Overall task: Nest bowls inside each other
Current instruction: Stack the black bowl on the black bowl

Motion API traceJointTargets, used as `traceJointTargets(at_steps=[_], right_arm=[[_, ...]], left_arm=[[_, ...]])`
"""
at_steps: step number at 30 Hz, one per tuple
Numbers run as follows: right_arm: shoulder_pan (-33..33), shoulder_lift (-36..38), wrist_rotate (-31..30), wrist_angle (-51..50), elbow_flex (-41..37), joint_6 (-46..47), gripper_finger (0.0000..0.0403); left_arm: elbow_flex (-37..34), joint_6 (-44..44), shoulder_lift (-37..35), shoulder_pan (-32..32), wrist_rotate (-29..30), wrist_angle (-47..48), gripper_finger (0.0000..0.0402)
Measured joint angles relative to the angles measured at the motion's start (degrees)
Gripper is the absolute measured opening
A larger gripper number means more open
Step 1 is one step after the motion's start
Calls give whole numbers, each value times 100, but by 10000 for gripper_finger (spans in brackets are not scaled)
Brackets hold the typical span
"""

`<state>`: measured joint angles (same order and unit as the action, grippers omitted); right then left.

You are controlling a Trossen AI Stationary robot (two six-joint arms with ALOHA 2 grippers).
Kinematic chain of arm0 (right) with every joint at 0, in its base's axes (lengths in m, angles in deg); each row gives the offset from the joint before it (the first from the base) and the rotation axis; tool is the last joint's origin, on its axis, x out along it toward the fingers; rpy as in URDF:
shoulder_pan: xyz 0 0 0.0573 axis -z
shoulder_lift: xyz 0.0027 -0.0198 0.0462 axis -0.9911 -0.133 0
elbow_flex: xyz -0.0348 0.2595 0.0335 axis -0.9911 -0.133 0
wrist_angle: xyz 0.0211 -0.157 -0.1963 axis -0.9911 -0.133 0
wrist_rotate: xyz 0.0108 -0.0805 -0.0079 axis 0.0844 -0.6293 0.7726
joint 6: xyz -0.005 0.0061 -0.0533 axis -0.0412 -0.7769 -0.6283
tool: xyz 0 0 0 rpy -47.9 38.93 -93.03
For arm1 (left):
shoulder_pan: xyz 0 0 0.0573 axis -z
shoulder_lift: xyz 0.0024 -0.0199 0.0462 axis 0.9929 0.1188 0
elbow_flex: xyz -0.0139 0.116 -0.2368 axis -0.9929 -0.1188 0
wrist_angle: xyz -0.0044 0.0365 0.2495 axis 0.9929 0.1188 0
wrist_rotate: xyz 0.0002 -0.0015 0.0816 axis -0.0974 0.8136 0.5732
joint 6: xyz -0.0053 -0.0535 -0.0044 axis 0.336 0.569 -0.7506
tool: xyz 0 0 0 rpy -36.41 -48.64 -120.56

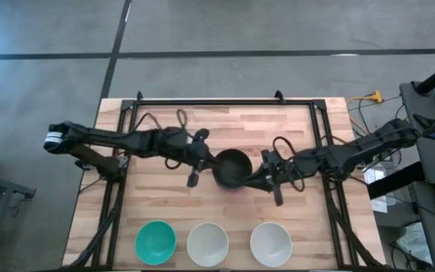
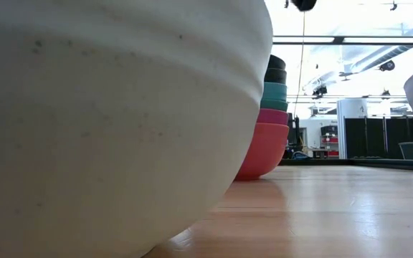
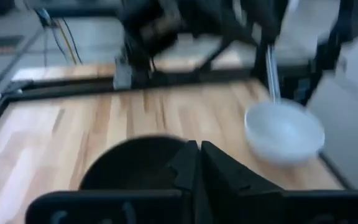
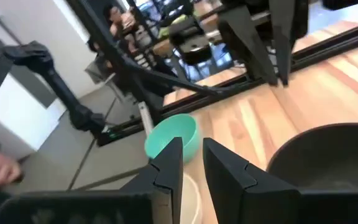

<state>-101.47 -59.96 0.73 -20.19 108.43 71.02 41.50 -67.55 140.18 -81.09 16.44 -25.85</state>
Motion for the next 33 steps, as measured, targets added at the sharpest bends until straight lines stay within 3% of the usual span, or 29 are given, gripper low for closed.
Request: traceJointTargets(at_steps=[5,8,12,18,33], right_arm=[[22,29,-293,1684,-948,156,58],[39,78,-631,2322,-1608,531,58],[42,114,-959,2584,-2127,982,58],[142,70,-1397,2528,-2311,1042,58],[580,-209,-1304,1791,-2326,1472,58]], left_arm=[[-1275,714,-198,0,33,-2269,1],[-1771,1038,-152,0,47,-2955,0],[-2034,1150,-47,0,154,-3030,0],[-2087,1151,242,0,157,-3190,0],[-2049,1447,1040,-24,150,-4022,0]])
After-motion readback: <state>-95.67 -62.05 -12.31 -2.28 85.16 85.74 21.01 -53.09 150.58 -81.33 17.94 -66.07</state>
